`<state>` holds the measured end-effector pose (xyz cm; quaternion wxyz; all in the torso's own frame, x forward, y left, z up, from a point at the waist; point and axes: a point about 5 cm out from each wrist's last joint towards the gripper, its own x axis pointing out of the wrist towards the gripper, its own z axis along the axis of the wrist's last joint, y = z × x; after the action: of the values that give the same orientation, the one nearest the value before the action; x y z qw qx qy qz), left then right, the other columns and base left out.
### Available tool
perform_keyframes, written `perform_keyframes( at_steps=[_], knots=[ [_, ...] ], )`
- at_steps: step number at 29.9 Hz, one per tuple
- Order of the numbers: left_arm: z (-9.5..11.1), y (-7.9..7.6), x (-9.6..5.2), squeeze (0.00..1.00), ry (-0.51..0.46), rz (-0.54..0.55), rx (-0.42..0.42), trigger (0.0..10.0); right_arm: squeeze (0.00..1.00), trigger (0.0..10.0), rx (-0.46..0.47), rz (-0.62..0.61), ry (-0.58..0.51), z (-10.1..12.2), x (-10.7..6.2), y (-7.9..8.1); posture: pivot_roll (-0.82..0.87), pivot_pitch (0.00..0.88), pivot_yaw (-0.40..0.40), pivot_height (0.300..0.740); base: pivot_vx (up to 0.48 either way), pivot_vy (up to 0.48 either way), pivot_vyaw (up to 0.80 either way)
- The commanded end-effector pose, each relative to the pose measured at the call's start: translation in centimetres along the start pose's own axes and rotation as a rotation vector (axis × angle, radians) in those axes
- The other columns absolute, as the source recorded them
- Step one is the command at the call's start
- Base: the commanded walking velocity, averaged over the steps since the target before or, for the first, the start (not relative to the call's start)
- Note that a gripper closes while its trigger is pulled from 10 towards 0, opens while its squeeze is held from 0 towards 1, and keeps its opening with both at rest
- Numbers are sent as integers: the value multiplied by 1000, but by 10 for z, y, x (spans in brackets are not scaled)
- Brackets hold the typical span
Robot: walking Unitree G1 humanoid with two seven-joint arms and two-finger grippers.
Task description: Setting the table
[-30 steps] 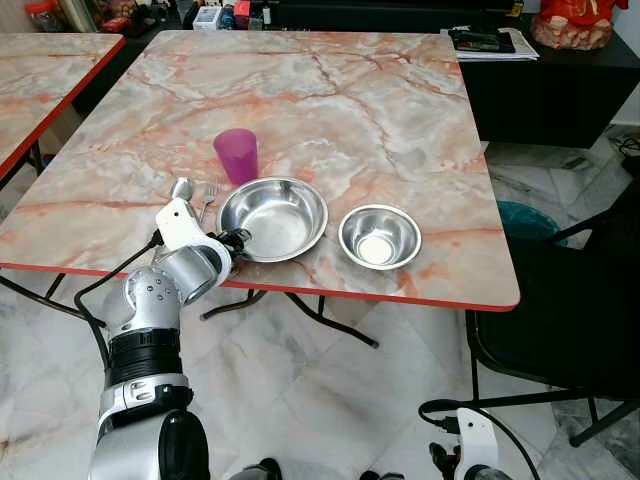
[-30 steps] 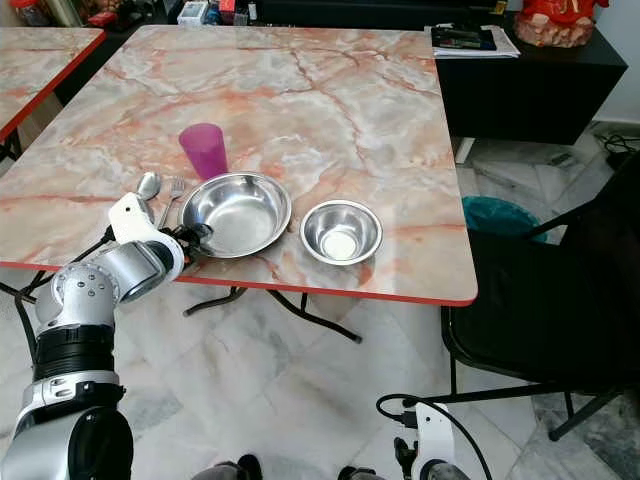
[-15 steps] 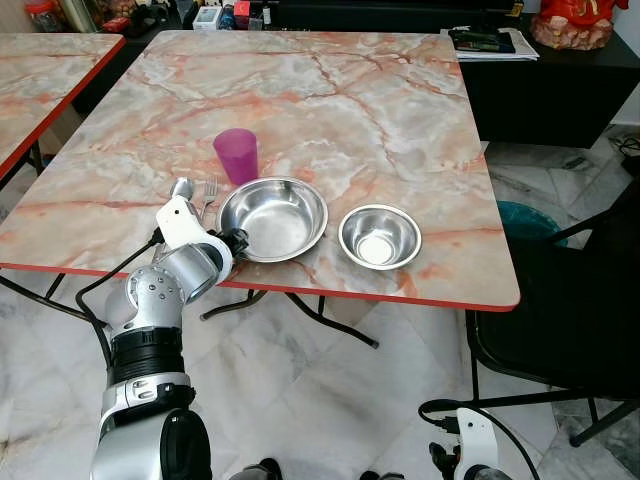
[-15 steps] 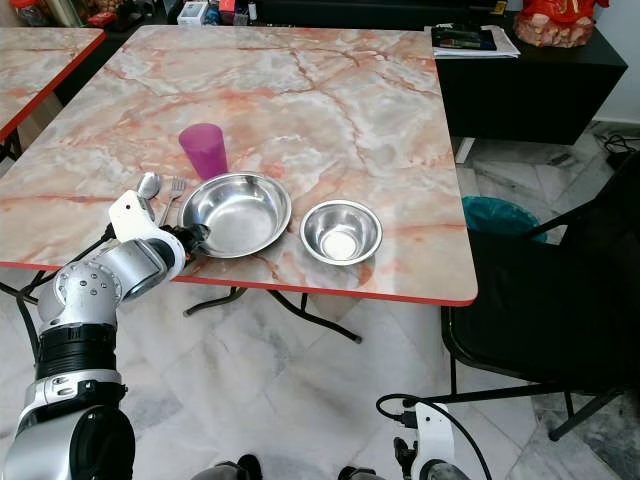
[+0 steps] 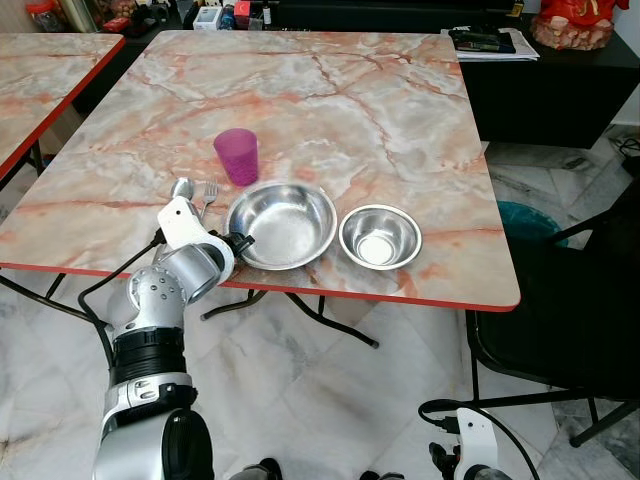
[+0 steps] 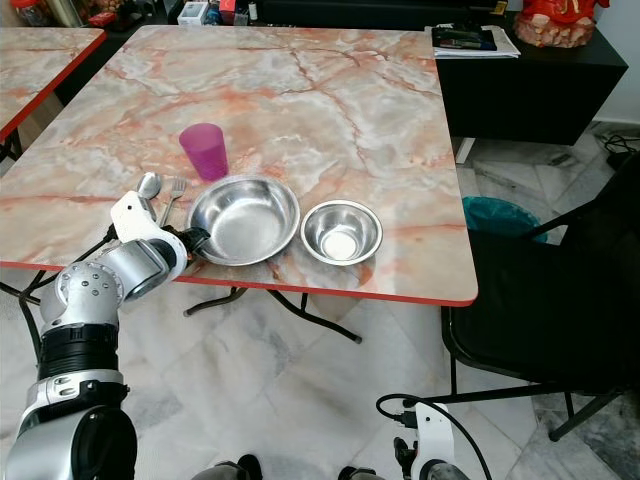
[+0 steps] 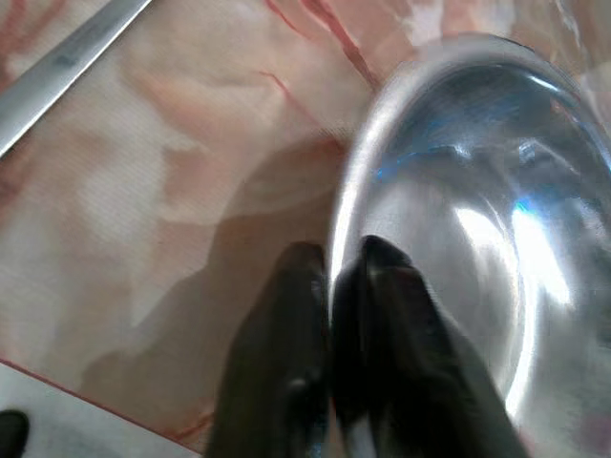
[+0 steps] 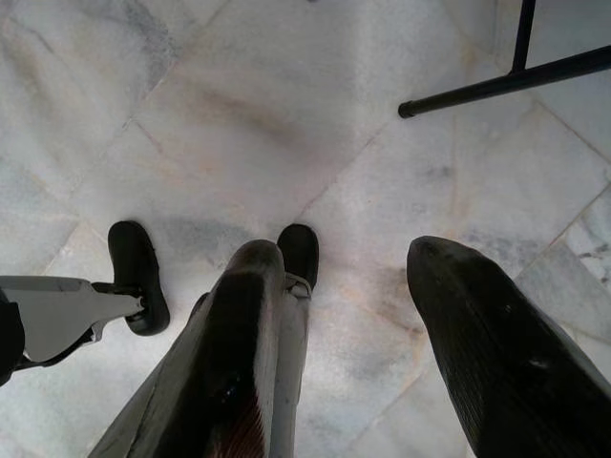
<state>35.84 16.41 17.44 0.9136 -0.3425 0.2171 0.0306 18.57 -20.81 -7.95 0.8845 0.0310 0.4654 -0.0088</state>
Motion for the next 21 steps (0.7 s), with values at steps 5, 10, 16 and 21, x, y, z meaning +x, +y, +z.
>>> perform_keyframes(
  at_steps=[5,10,16,21],
  knots=[
    [-2,2,1,0,10,26,-2,0,0,10000,15,-3,16,-6,-1,1,23,162,22,740,0,0,0],
    [-1,4,1,0,-5,45,-6,0,0,10000,9,-2,18,-6,-1,1,24,161,21,740,0,0,0],
    [5,9,-5,0,-63,98,48,0,0,10000,9,-1,18,-6,-1,0,28,158,14,740,0,0,0],
    [12,4,-10,0,-116,42,76,10000,0,10000,3,0,19,-5,-1,0,31,157,8,740,0,0,0]
  ],
)
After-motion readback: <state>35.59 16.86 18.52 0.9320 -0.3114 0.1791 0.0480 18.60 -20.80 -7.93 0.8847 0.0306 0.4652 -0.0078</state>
